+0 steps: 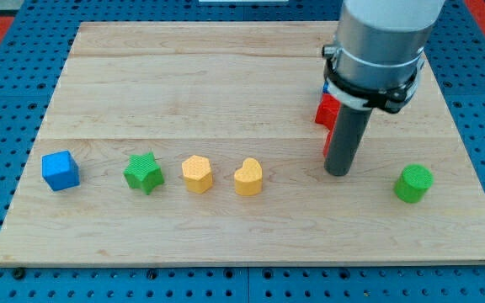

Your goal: Place the cube at the left center of the board

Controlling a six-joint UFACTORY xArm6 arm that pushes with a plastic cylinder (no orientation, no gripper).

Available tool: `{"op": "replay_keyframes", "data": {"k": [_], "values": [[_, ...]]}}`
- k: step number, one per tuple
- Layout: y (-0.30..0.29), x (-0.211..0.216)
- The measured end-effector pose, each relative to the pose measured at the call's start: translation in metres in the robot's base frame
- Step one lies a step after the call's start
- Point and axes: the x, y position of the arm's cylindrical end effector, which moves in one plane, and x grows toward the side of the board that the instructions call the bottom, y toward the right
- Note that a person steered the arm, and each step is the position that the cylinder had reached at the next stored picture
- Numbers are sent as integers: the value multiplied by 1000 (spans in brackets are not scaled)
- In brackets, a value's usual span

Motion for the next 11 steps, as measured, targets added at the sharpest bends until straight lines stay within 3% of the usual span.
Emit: {"op": "replay_keyframes", "data": {"k": [1,3,4,5,6,8,10,11], "values": [[6,2],[-58,126],[-208,124],[-304,98],[-339,60],[-382,37],[-312,-20],[-325,-55]]}}
